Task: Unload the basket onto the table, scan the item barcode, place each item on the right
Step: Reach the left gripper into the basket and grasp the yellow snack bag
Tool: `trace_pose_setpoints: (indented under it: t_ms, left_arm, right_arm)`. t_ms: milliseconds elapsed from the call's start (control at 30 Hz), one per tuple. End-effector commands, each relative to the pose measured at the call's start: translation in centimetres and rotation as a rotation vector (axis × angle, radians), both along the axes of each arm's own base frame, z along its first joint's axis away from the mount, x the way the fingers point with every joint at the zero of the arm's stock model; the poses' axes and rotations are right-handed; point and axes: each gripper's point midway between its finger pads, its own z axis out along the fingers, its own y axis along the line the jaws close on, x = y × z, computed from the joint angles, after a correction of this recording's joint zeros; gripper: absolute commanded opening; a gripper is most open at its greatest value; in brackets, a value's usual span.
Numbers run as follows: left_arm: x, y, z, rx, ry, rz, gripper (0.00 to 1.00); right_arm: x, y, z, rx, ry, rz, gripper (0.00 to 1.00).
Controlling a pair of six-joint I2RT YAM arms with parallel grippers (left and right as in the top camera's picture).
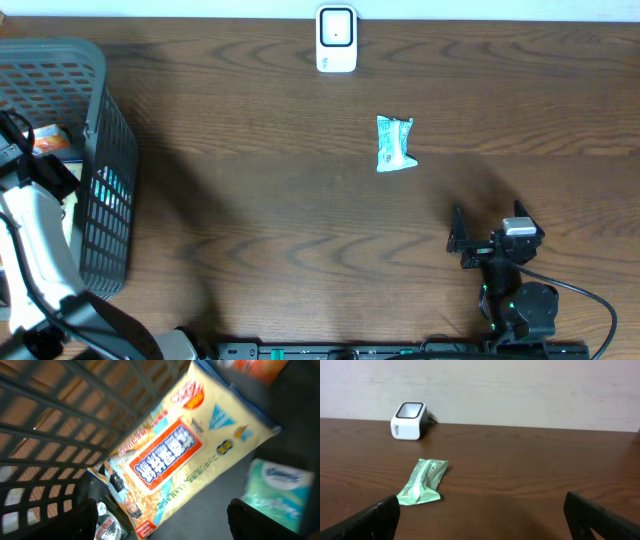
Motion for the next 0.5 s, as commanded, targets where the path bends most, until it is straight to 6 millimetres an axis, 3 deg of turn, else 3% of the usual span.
trace_pose_setpoints:
  t_ms: [0,200,467]
  left_arm:
    - [-0.7,0.5,-2.8,-0.055,0.101,-0.02,0.82]
    - [-1.5,-1.0,-7.3,-0.188,0.196,-0.037,0.82]
    - [-1.1,-1.1,-10.6,-0.248,0.244,-0.047,0.82]
  right_arm:
    - [0.0,-0.1,-0.1,0.014,0.002,-0.004,0.99]
    - [0.0,-0.1,0.0,0.014,0.001,-0.004,0.99]
    - [0.0,-0.1,0.0,0.014,0.001,-0.004,0.99]
